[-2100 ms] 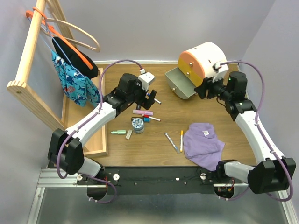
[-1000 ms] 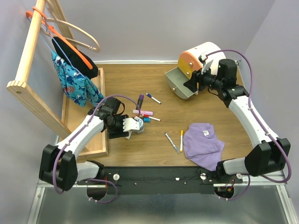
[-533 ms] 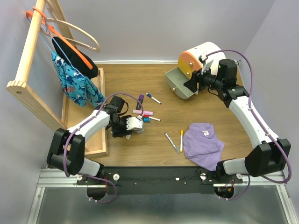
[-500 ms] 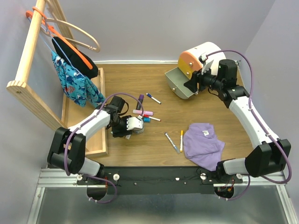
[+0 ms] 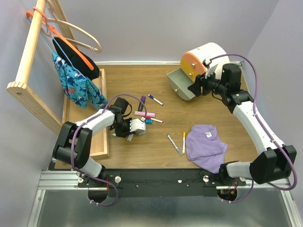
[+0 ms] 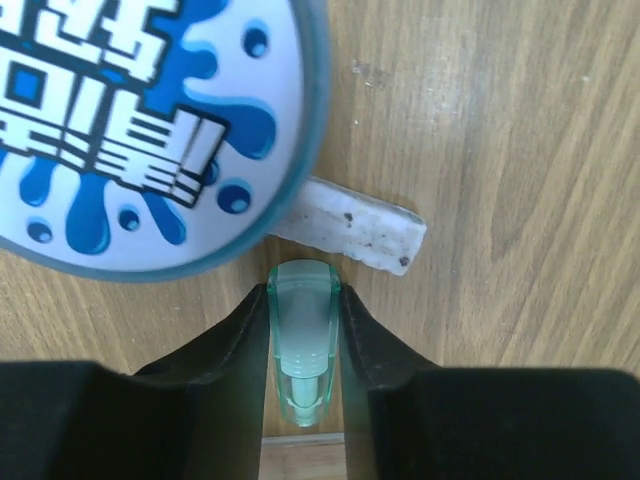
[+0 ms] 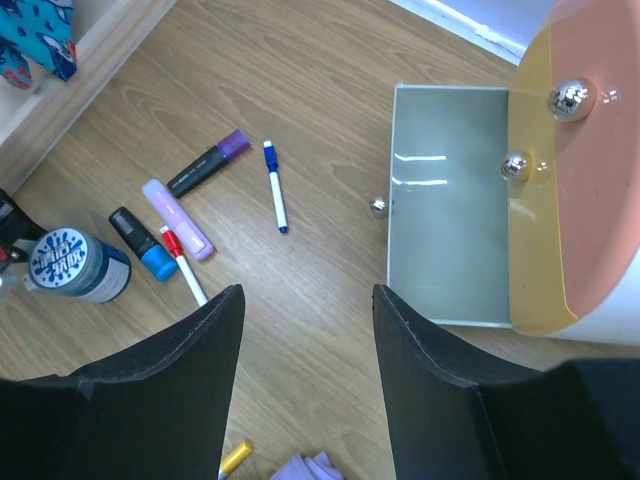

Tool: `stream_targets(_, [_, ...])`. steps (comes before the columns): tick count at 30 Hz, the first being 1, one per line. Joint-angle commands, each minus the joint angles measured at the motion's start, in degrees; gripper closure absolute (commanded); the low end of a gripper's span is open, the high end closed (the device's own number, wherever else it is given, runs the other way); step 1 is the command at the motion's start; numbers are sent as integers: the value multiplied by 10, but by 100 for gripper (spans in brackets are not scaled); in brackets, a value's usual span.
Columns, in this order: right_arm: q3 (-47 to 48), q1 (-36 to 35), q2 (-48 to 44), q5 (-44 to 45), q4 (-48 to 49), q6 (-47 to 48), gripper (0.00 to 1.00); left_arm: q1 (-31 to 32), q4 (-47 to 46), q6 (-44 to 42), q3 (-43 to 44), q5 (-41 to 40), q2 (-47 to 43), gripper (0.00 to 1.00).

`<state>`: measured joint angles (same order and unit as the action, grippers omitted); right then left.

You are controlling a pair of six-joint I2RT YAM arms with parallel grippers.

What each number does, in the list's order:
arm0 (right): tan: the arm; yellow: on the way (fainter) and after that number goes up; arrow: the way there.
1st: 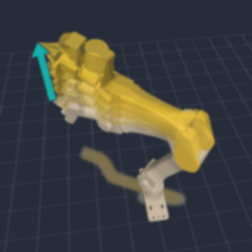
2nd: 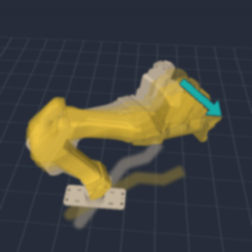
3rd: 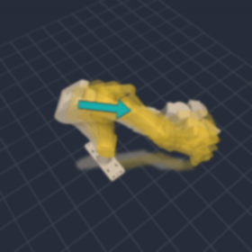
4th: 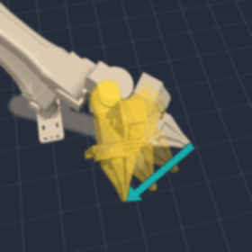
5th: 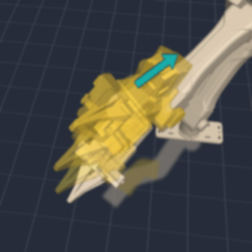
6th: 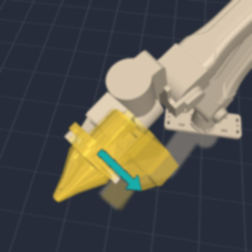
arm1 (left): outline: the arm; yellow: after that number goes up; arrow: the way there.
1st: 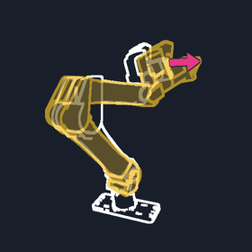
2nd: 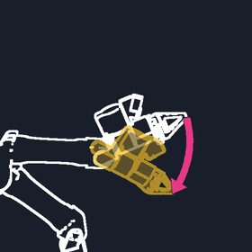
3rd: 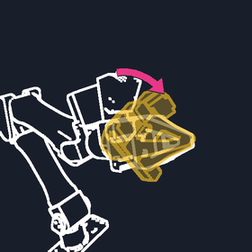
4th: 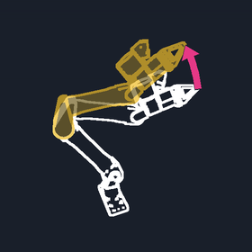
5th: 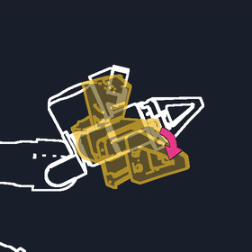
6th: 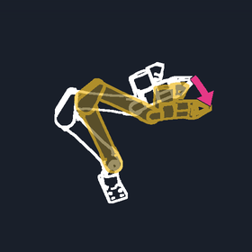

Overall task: Sort the stationery into containers
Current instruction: Pick up the pen from the center of the board, then place the pen in the drawer.

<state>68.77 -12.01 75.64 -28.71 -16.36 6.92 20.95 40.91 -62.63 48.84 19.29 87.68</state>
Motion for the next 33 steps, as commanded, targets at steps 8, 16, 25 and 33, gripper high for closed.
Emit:
stream_targets(8, [-15, -4, -28, 49, 18, -3, 39, 3, 175, 25, 214, 71, -113, 75])
stream_targets(16, [-37, -3, -29, 132, 61, -43, 43, 77, 106, 90, 339, 162, -86, 74])
stream_targets(25, [-43, 2, -28, 327, 142, -121, 29, 121, -340, 464, 419, 189, 81, 75])
stream_targets(33, [-74, 15, -46, 335, 154, -135, 25, 125, -452, 557, 535, 168, 259, 75])
